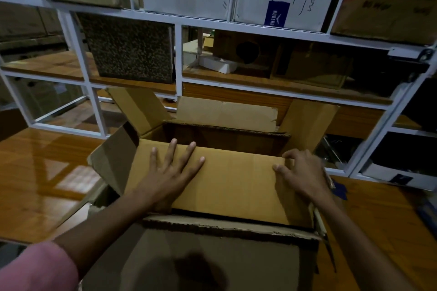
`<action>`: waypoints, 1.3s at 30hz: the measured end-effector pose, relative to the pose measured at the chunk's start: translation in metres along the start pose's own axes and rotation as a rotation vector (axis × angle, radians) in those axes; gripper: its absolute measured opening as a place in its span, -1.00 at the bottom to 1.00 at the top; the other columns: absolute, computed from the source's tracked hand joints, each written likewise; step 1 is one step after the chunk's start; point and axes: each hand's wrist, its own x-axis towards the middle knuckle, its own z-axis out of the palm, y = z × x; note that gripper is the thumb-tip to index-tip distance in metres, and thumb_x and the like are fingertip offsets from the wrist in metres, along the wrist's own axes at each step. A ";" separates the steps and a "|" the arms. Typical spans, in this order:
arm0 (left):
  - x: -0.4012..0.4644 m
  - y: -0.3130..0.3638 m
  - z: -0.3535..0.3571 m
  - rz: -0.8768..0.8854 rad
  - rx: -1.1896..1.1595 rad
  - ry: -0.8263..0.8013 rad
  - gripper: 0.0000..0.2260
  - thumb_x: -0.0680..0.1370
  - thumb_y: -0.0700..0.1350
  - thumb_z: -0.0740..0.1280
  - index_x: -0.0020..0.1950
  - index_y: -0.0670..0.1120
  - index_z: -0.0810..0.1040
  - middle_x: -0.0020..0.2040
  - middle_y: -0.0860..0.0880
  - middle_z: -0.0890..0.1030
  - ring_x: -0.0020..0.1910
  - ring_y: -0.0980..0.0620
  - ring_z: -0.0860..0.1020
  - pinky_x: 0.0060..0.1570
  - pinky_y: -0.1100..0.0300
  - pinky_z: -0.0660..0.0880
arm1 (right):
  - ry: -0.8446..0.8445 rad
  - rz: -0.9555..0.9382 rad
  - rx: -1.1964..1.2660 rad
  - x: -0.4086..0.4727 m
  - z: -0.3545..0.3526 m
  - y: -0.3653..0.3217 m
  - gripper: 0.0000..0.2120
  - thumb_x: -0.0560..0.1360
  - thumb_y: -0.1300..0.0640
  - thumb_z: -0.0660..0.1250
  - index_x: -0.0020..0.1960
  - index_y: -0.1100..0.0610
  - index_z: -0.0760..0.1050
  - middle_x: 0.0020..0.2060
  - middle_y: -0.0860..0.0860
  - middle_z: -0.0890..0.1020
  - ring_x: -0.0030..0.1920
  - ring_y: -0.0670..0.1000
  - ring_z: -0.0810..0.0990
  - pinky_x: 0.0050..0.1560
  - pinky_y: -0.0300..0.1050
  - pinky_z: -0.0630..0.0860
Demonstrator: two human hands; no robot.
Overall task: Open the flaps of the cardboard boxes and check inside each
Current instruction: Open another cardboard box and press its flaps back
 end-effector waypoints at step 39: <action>0.080 -0.008 0.009 -0.025 -0.623 -0.651 -0.58 0.64 0.03 0.30 0.49 -0.02 0.42 0.41 -0.01 0.49 0.33 -0.02 0.47 0.31 0.04 0.44 | -0.810 -0.303 -0.268 0.059 0.087 -0.051 -0.18 0.56 -0.20 0.31 0.63 0.00 -0.05 0.62 0.04 -0.05 0.59 0.15 0.04 0.55 0.08 0.15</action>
